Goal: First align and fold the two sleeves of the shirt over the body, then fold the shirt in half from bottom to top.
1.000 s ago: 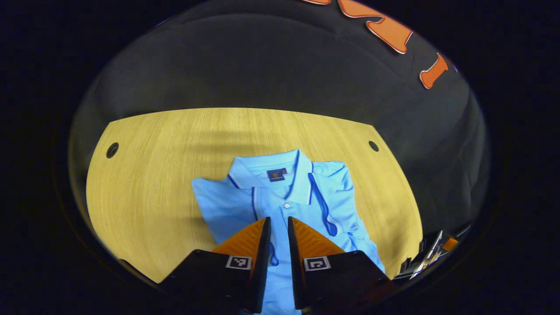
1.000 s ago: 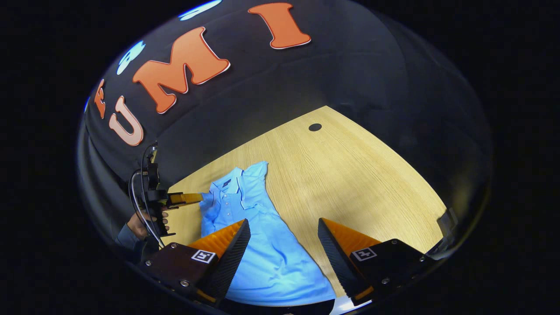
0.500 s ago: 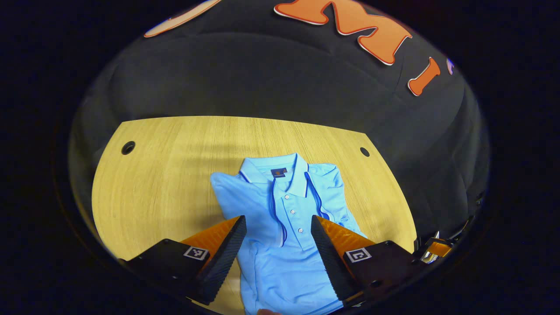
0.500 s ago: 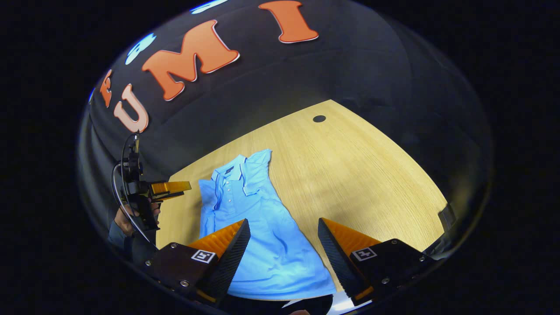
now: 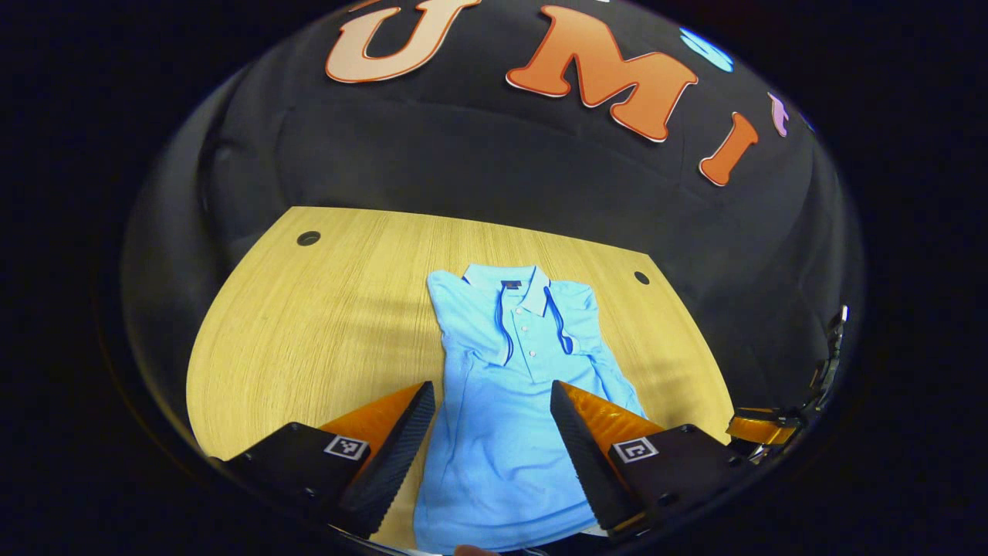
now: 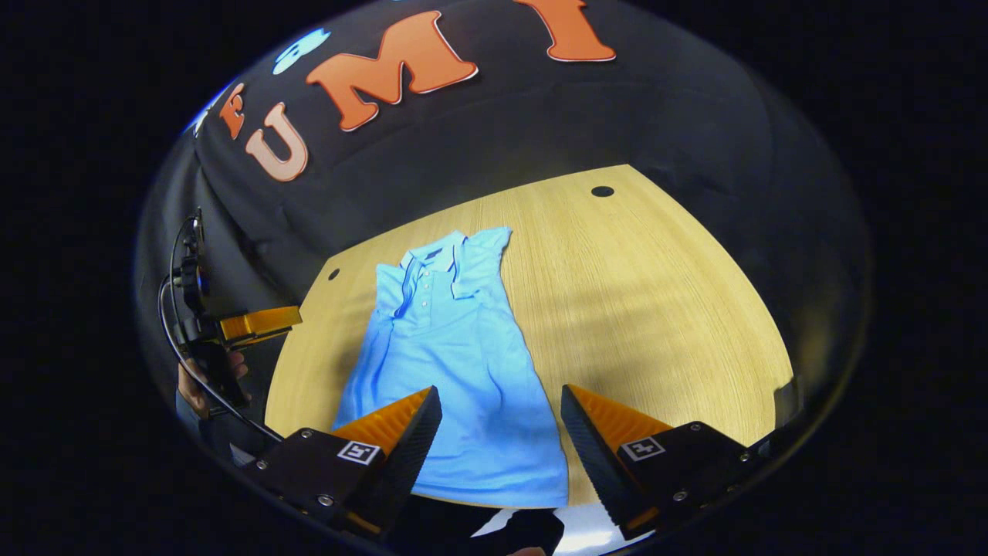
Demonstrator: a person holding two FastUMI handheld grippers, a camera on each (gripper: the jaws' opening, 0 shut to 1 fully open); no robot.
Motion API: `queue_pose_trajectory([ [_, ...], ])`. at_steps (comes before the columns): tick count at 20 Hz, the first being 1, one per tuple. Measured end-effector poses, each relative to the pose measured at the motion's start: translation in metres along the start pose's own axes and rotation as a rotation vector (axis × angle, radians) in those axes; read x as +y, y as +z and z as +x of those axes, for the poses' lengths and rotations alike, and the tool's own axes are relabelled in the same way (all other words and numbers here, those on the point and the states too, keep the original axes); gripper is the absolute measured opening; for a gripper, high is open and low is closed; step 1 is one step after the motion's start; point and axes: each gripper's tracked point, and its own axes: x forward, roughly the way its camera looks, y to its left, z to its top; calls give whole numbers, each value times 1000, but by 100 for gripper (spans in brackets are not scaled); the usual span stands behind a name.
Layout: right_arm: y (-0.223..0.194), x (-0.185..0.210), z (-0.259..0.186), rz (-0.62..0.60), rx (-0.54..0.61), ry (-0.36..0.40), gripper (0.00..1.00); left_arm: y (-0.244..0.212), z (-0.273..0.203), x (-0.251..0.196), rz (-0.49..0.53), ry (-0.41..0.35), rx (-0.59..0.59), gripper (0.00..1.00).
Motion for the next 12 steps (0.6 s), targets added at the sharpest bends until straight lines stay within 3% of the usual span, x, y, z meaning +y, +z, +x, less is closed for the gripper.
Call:
queue_pose_trajectory([
  [2, -20, -3, -3, -18, 27, 6, 98, -20, -18, 3, 29, 28, -9, 96],
  [6, -63, -15, -1, -77, 92, -15, 97, -69, -46, 4, 27, 56, 3, 100],
  [12, -120, -23, 10, -125, 199, -15, 98, -163, -52, 29, 6, 107, 129, 99],
])
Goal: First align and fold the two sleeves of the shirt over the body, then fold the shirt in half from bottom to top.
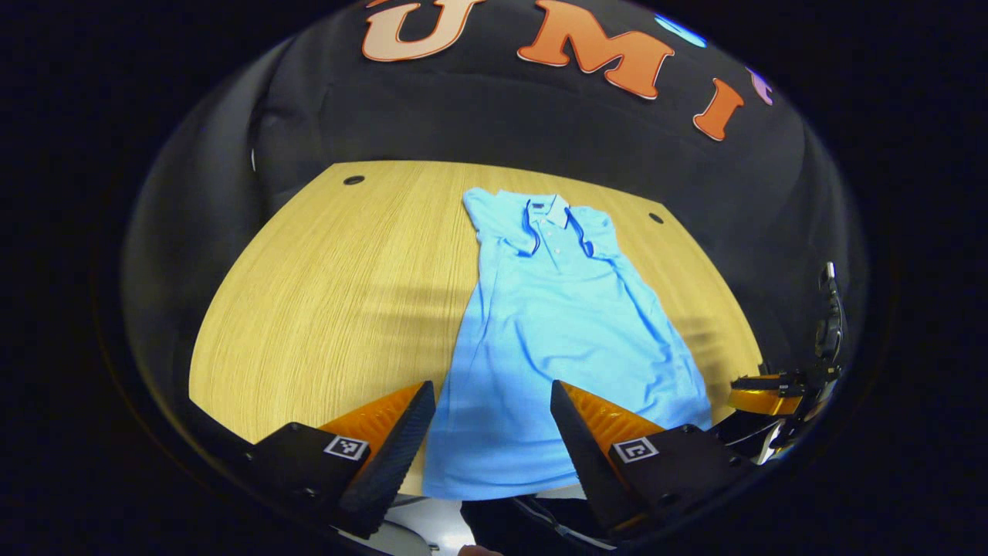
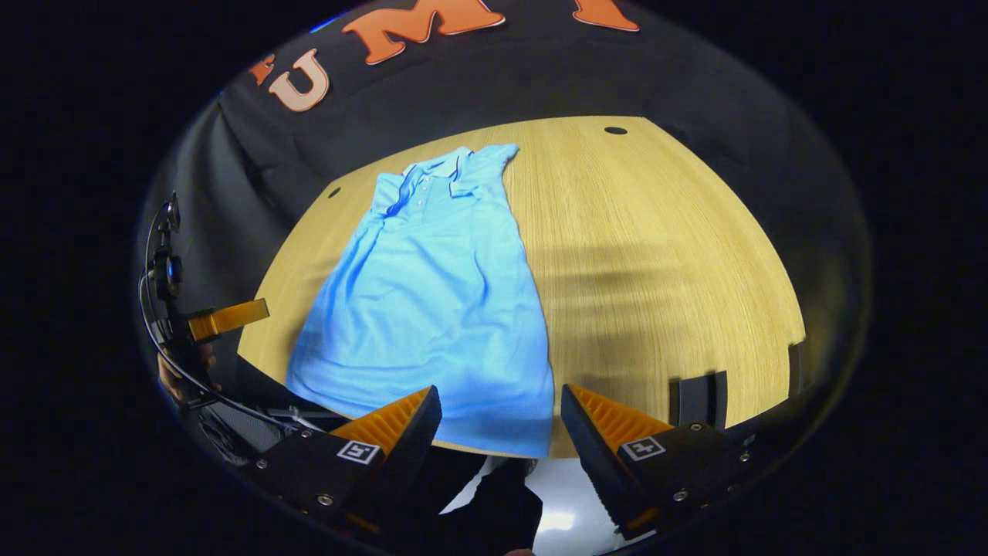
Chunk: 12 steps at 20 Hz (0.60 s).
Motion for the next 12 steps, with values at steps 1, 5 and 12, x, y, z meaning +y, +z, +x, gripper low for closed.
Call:
queue_pose_trajectory([
  [1, -7, 0, 3, -9, 11, -4, 98, -14, 1, 3, 3, 4, 15, 99],
  [5, -30, 3, 16, -1, 60, -11, 98, -59, 10, 15, -21, 29, 99, 99],
  [12, -57, -2, 27, -45, 108, -77, 98, -104, 20, 32, 55, 97, 165, 99],
])
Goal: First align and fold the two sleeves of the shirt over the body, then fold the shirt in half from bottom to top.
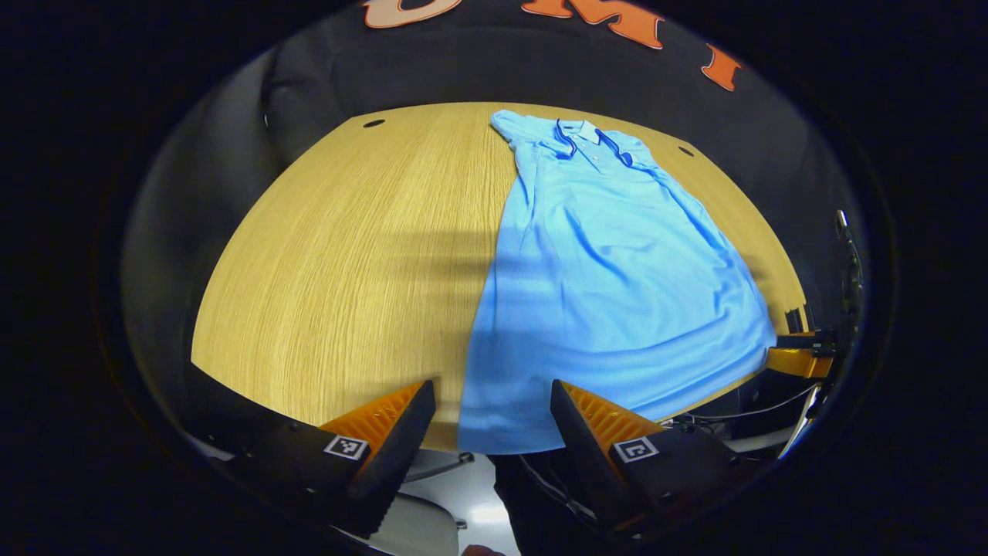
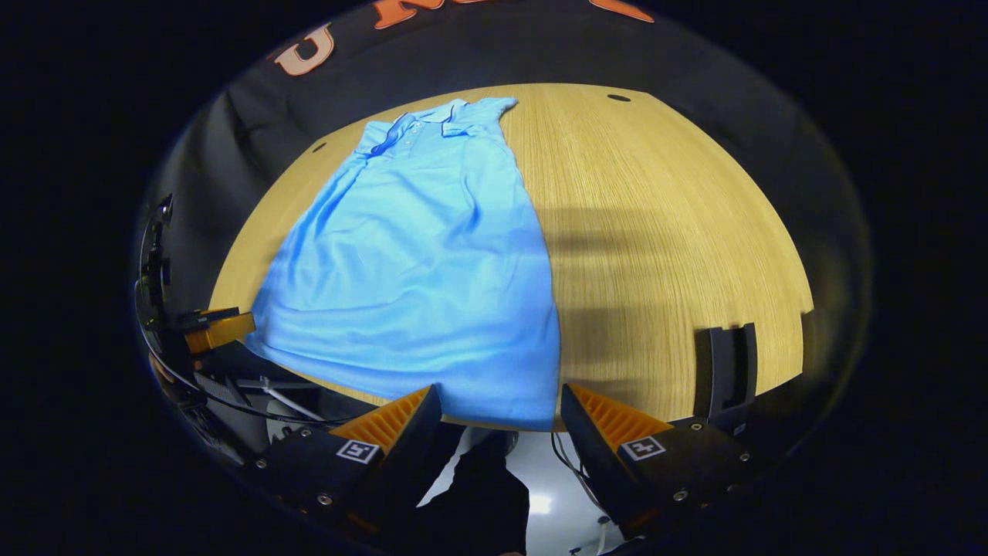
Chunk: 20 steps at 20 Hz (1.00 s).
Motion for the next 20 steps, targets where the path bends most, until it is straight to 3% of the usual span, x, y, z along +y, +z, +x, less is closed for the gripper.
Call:
queue_pose_trajectory([
  [5, 1, -6, 4, -64, -36, -81, 95, -16, 1, -4, 21, 24, -30, 100],
  [7, 3, -5, 6, -104, -54, -110, 89, -17, 0, -3, 5, 26, -51, 100],
  [11, 5, 7, 9, -102, -65, -106, 61, -14, 4, -6, -30, 43, -50, 97],
  [12, 6, 9, 11, -101, -70, -100, 46, -11, 8, -10, -46, 44, -56, 90],
  [13, 9, 12, 11, -92, -80, -87, 36, -9, 7, -17, -58, 32, -58, 63],
  [14, 9, 14, 13, -72, -87, -73, 17, -8, 8, -22, -68, 25, -53, 39],
  [15, 10, 15, 13, -45, -89, -55, 8, -9, 8, -24, -61, 29, -45, 14],
  [18, 10, 22, 12, 66, -75, 20, 4, 1, 6, -29, -62, 32, -59, 5],
  [20, 14, 20, 6, 65, -76, 38, 4, 14, 2, -30, -66, 34, -85, 4],
])
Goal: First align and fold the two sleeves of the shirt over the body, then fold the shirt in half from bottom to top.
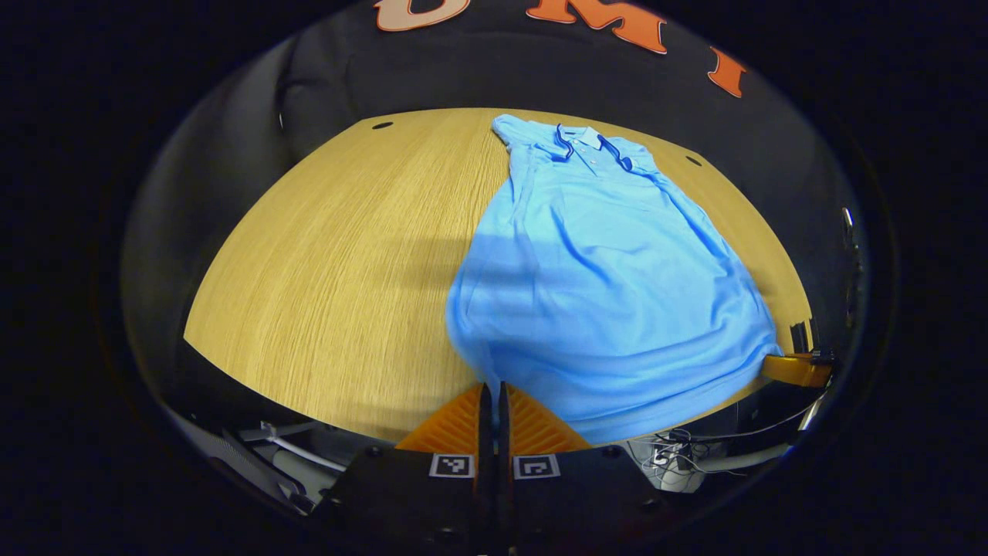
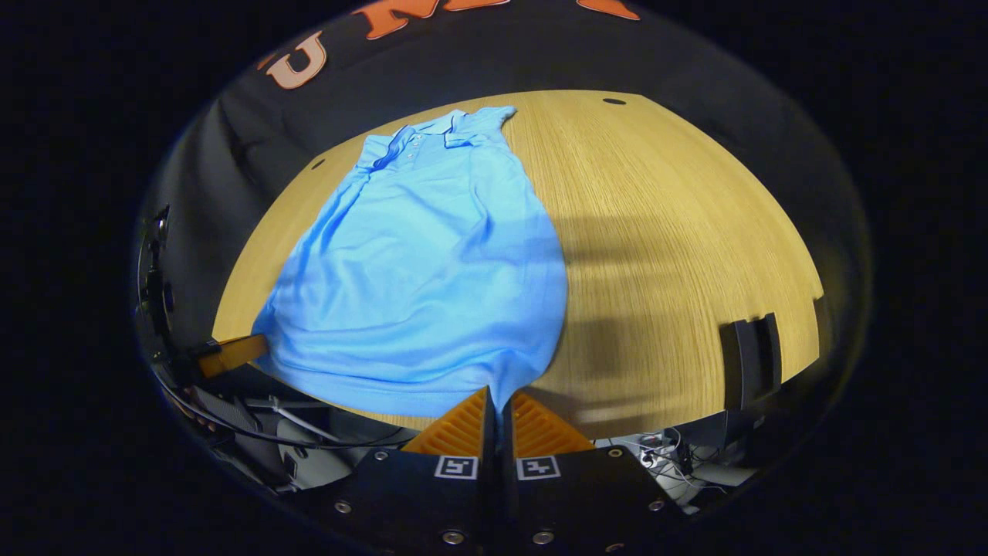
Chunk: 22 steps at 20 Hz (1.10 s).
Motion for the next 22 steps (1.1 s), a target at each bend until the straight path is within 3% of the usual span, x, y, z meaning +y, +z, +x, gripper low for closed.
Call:
queue_pose_trajectory([
  [7, 56, 5, -24, 34, -73, 39, 4, 70, -21, -5, -35, -43, -87, 4],
  [14, 132, 11, -34, 46, -144, 33, 4, 149, -26, -9, 48, -86, -175, 5],
  [22, 220, 21, -23, 41, -191, 2, 4, 237, 4, -6, 102, -128, -201, 4],
])
